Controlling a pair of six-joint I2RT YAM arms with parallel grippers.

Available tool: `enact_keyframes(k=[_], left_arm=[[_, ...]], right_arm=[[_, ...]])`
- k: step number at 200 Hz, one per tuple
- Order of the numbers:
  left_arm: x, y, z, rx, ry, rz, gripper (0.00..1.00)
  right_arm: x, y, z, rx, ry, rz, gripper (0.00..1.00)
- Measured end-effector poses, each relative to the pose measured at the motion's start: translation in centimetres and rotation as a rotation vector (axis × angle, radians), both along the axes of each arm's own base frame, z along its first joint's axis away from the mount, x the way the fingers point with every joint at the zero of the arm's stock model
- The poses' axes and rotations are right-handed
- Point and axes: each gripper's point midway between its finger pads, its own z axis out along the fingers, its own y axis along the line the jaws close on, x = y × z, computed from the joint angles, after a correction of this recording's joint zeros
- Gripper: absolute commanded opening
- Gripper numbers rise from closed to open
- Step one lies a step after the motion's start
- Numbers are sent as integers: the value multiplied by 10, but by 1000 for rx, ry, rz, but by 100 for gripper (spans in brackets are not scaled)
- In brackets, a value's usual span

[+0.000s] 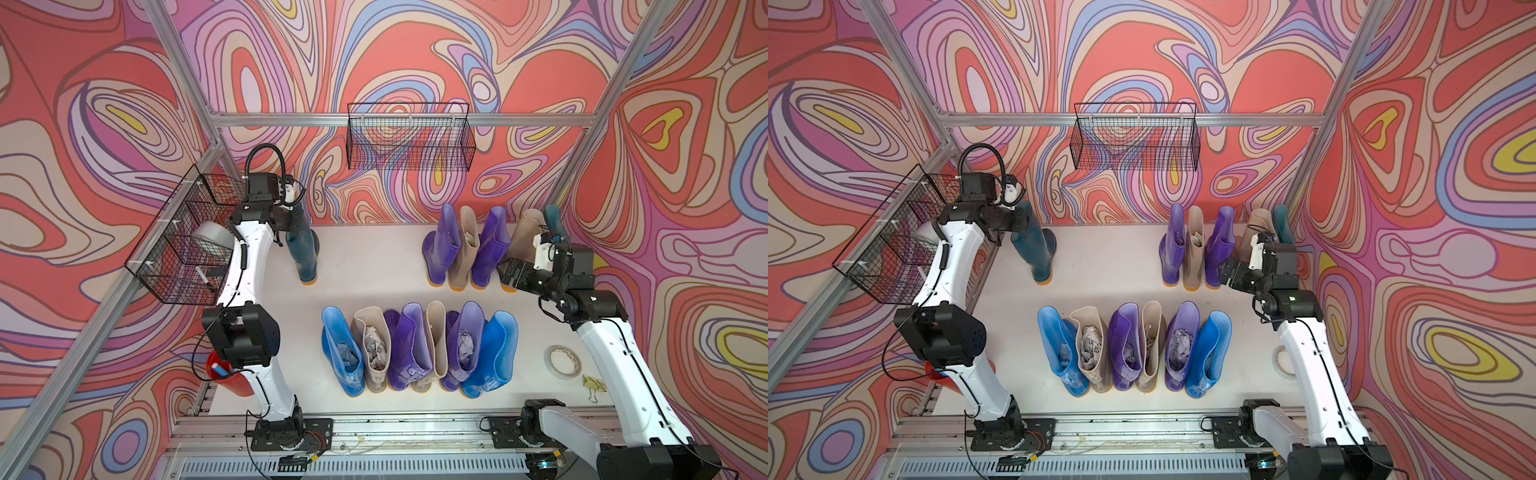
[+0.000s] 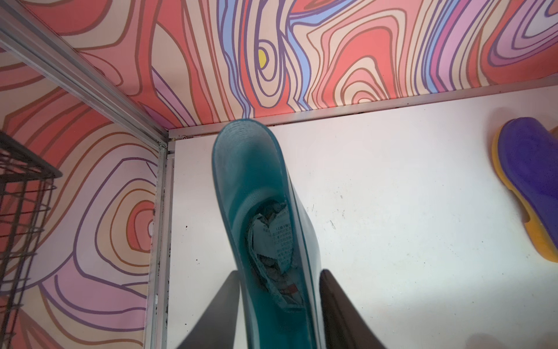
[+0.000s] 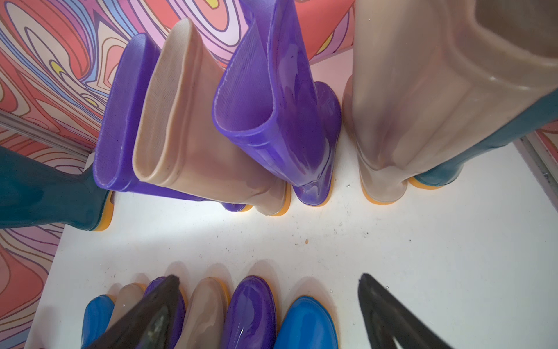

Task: Match and arrange rain boots in pairs
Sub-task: Place the rain boot at the center of the board, then pick up the rain boot at the center of the board.

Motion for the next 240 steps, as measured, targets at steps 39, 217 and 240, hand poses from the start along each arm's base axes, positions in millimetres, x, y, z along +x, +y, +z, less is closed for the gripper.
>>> enact_keyframes(k=[39, 217, 240], left_arm=[[-8, -4, 27, -12, -58, -8, 65], [-148, -124, 101, -313, -178, -111, 70], [-165, -130, 91, -366, -170, -121, 70]], right_arm=[[2, 0, -2, 1, 9, 1, 94], [55, -56, 67, -277, 48, -125, 91], [62, -70, 64, -292, 74, -150, 91]])
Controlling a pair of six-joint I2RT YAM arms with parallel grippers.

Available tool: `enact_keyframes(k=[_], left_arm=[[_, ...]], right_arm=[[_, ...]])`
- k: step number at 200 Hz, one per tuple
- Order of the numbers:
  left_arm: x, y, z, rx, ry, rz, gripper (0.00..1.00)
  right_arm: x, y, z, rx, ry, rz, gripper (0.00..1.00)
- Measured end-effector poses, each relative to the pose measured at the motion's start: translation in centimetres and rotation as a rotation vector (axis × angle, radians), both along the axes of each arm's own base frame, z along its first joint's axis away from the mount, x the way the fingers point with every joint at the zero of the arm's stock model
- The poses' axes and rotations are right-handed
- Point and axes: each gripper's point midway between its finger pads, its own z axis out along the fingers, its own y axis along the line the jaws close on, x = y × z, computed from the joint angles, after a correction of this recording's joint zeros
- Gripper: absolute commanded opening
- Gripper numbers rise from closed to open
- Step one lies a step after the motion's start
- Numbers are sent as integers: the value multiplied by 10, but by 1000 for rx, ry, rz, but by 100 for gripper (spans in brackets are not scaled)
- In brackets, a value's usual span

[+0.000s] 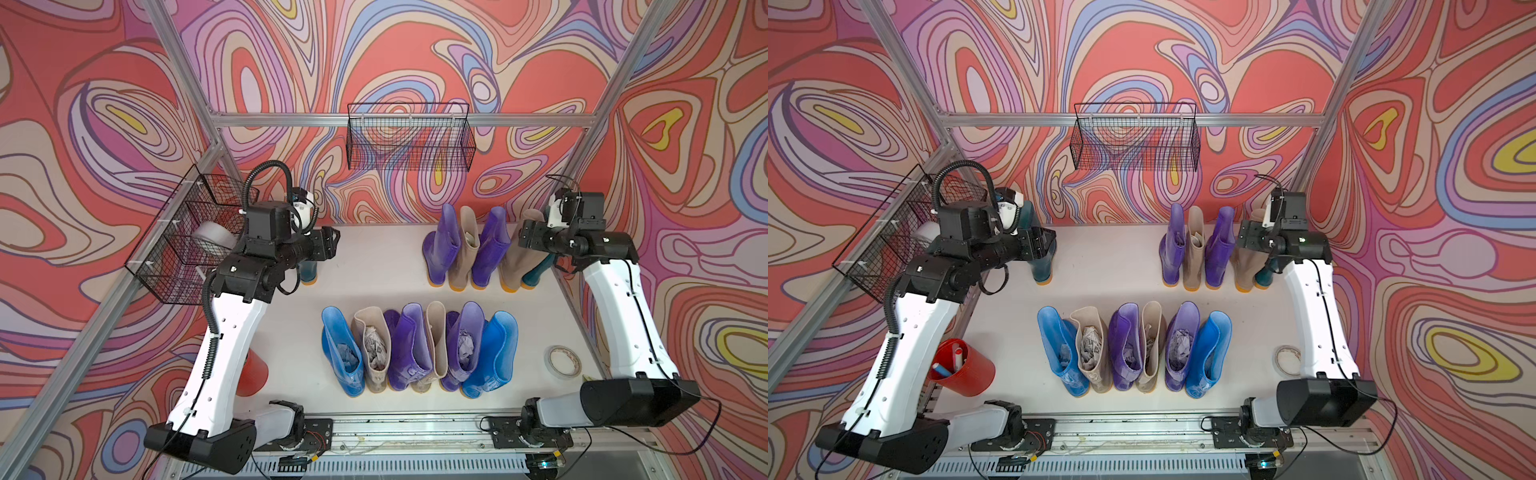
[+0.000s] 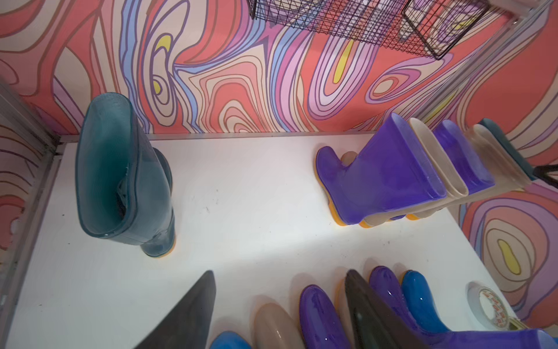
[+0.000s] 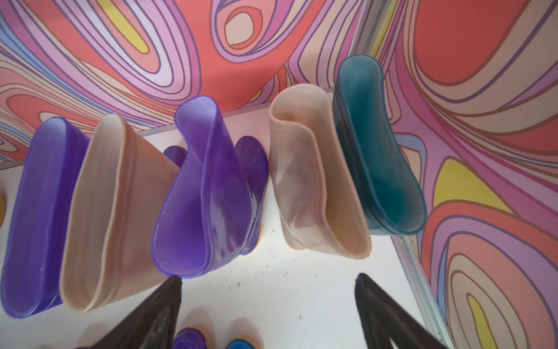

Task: Match and arrange rain boots in pairs
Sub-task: Pick up the rain boot at the center of the board.

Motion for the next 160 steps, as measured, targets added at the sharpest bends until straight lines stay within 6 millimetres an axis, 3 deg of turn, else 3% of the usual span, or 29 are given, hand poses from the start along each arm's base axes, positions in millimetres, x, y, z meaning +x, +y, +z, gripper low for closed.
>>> enact_keyframes(k=[54, 105, 160], left_arm=[[-16, -18, -19, -53, 35, -49, 69], [-27, -20, -32, -69, 58, -66, 69], [-25, -25, -34, -87, 57, -84, 69]], right_arm=[[4, -42, 8, -20, 7, -90, 90], [14, -87, 3, -15, 28, -179, 89], [38, -106, -18, 15, 62, -177, 85]])
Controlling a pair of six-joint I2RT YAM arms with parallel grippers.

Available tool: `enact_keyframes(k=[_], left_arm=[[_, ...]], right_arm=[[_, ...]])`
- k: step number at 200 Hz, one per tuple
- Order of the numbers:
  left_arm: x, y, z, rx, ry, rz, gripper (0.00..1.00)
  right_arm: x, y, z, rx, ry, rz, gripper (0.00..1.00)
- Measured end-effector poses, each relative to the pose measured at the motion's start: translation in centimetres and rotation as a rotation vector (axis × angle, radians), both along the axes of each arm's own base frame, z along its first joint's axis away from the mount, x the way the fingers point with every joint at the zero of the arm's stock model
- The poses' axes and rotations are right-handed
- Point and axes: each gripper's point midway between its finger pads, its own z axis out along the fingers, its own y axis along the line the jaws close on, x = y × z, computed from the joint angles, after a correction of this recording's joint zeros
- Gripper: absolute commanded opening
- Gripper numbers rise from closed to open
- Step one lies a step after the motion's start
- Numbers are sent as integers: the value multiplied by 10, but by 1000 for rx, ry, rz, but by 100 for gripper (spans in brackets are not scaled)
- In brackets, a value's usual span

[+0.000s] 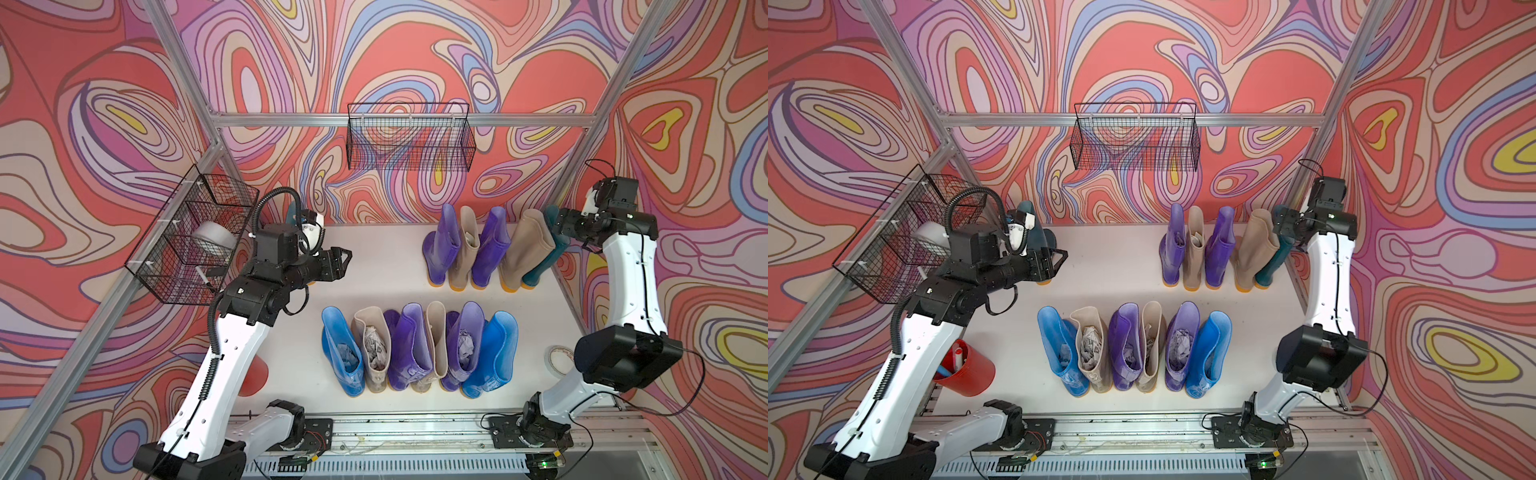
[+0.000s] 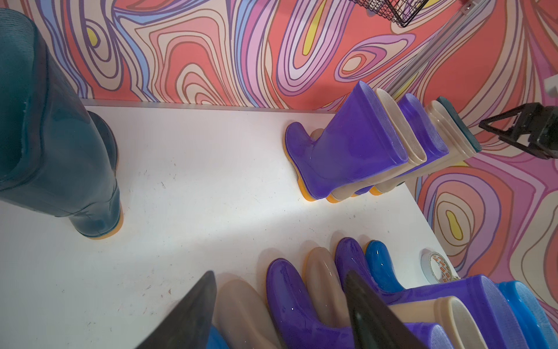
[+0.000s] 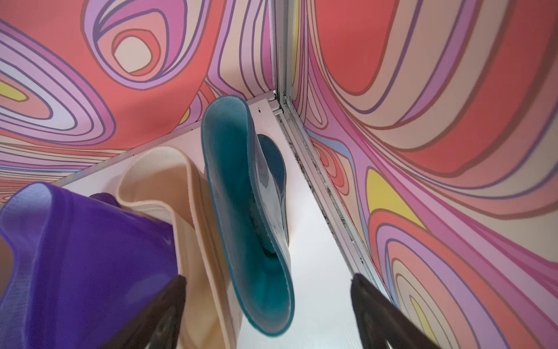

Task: Match and arrange rain boots in pairs
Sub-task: Pick up the rain boot at the center of the board.

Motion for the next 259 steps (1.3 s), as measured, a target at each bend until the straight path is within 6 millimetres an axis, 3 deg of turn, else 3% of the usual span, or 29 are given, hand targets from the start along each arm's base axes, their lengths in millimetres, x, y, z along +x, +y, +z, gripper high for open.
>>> enact_keyframes(k=[31, 69, 124, 204, 259], left_arm=[[1, 0, -9, 4, 24, 1, 69], [2, -1, -9, 0, 24, 1, 68], [1, -3, -8, -5, 22, -3, 68], [2, -6, -10, -2, 27, -9, 68], [2, -7, -10, -1, 27, -13, 67]], right_arm=[[11, 0, -13, 19, 14, 18, 84], [16, -4, -9, 2, -21, 12, 80], [-2, -3, -29, -16, -8, -10, 80], [4, -7, -24, -38, -49, -19, 80], [7, -9, -33, -32, -34, -21, 80]])
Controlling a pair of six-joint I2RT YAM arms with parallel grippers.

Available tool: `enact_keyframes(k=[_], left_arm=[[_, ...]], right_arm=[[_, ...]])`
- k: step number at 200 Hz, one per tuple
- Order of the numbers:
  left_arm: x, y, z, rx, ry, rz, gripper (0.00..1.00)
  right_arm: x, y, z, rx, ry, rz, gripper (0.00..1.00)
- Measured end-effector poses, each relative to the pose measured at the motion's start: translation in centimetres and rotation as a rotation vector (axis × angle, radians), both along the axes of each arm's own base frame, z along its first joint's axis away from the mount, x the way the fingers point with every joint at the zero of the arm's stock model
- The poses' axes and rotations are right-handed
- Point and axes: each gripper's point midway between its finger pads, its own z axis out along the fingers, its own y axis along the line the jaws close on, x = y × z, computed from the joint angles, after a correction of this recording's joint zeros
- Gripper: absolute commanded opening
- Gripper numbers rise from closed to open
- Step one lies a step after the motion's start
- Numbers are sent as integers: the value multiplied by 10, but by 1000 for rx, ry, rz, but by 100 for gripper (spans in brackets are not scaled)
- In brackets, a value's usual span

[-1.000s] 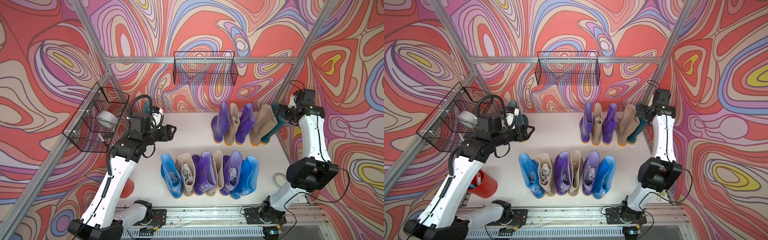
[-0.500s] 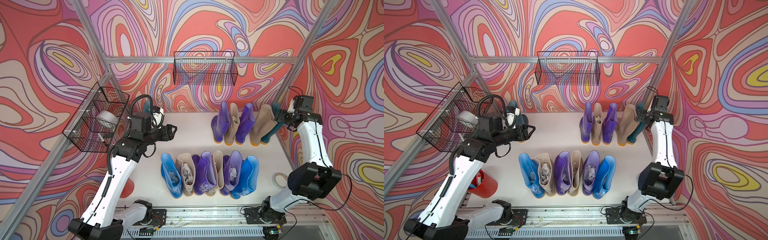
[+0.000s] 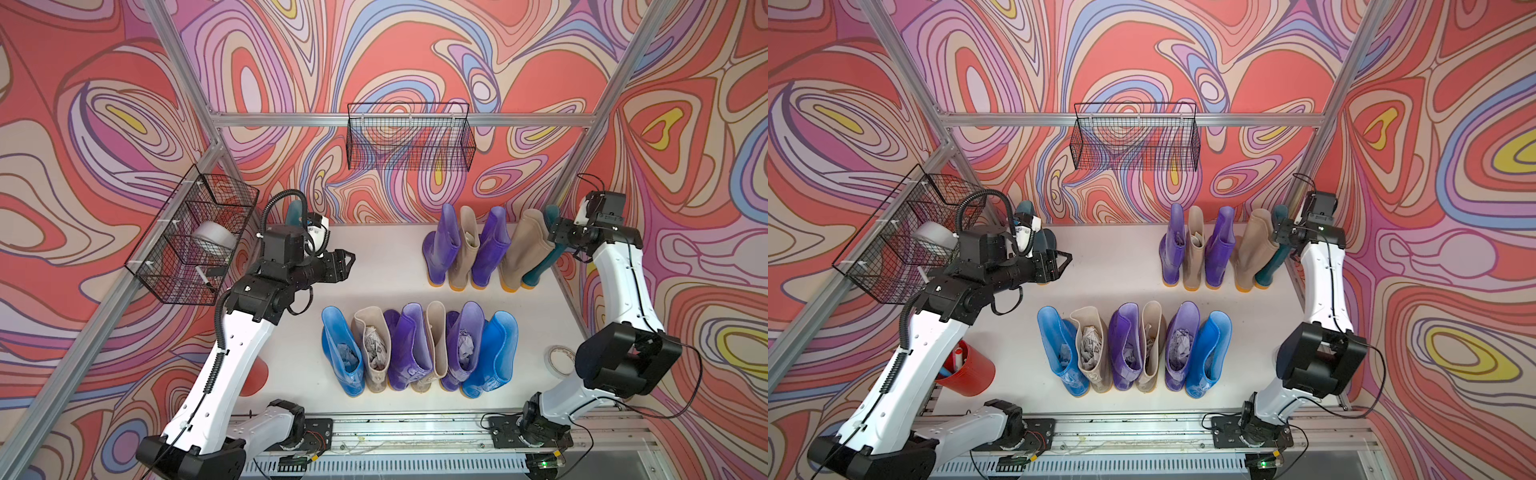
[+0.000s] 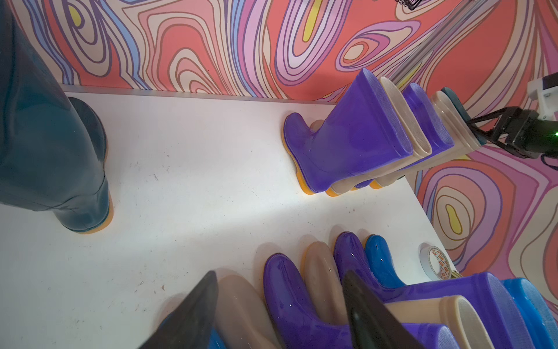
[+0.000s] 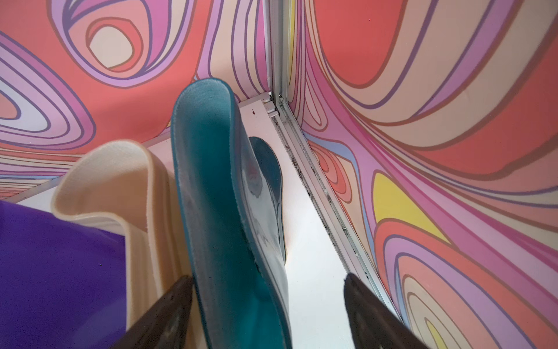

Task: Match and arrange rain boots in pairs
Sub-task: Pick up the rain boot at the center of the board.

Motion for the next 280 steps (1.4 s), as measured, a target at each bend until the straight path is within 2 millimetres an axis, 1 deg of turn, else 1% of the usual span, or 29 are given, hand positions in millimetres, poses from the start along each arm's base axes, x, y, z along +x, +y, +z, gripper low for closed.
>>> enact_keyframes(k=[93, 146, 166, 186, 213, 230, 256, 280], left_arm=[[0, 0, 0, 1, 1, 0, 67], [2, -1, -3, 3, 8, -2, 67], [2, -2, -4, 4, 12, -3, 67], [3, -4, -5, 4, 16, -8, 67], [4, -6, -9, 7, 26, -13, 67], [5, -7, -10, 7, 30, -16, 67], [6, -9, -11, 6, 33, -19, 67], [5, -10, -11, 5, 34, -22, 67]], right_arm=[[5, -8, -19, 7, 8, -14, 79], [8, -10, -25, 17, 2, -8, 85], [6, -9, -27, 16, -4, -7, 86], [2, -7, -20, 5, -24, -4, 88], [-4, -5, 0, -17, -66, 2, 90], [-6, -4, 8, -26, -82, 5, 92], [-6, -5, 9, -29, -85, 6, 93], [0, -7, 7, -28, -80, 6, 93]])
